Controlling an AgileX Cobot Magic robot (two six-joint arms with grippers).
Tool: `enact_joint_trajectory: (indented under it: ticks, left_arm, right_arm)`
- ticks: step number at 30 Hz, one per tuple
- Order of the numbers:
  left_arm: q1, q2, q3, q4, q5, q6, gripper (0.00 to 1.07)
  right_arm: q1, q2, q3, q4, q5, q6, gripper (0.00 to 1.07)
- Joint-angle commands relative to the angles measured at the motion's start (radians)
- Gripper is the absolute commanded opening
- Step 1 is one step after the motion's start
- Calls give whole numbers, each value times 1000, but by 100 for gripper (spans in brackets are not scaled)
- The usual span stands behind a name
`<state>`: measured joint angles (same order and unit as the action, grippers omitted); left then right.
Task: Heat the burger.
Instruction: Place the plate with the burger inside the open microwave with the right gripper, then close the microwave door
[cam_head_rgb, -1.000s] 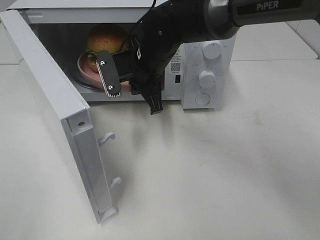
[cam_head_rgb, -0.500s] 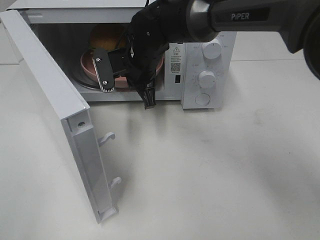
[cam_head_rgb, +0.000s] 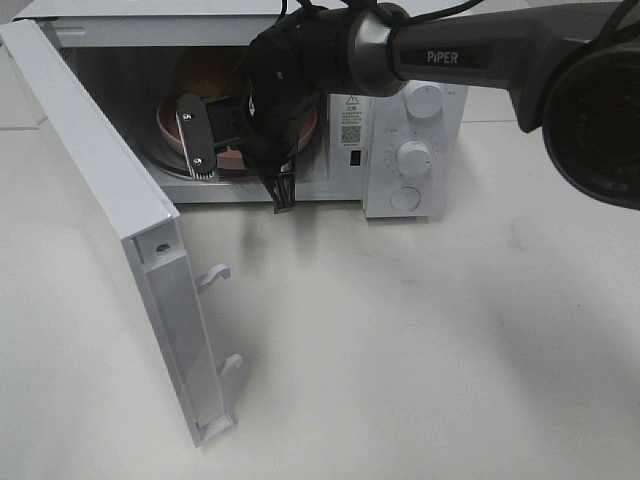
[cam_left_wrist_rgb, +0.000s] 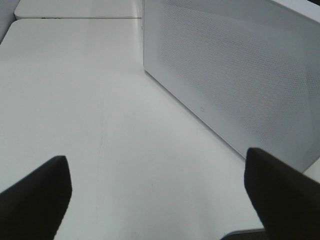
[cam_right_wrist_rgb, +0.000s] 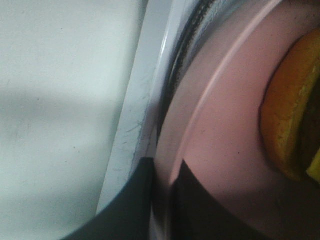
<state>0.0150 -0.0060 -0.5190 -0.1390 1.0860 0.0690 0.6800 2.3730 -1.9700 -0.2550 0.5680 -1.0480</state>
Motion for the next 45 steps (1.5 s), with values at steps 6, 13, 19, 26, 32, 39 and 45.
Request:
enact_joint_trajectory:
  ticks: [6, 13, 19, 26, 32, 39, 45]
  left_arm:
    - [-4, -16, 3, -6, -14, 3, 86]
    - [-4, -16, 3, -6, -14, 3, 86]
    - [-4, -16, 3, -6, -14, 3, 86]
    - [-4, -16, 3, -6, -14, 3, 86]
    - [-4, -16, 3, -6, -14, 3, 86]
    - [-4, -16, 3, -6, -14, 3, 86]
    - [-4, -16, 3, -6, -14, 3, 86]
  right_arm:
    - [-2, -12, -29, -13, -140, -32, 0]
    - [-3, -12, -29, -12, -123, -29, 6]
    - [-5, -12, -27, 12, -88, -27, 26]
    - [-5, -18, -21, 17, -26, 6, 52]
    - [-4, -52, 1, 40, -32, 77, 66]
    - [-4, -150, 149, 40, -91, 76, 71]
    - [-2, -239, 279, 40, -145, 76, 71]
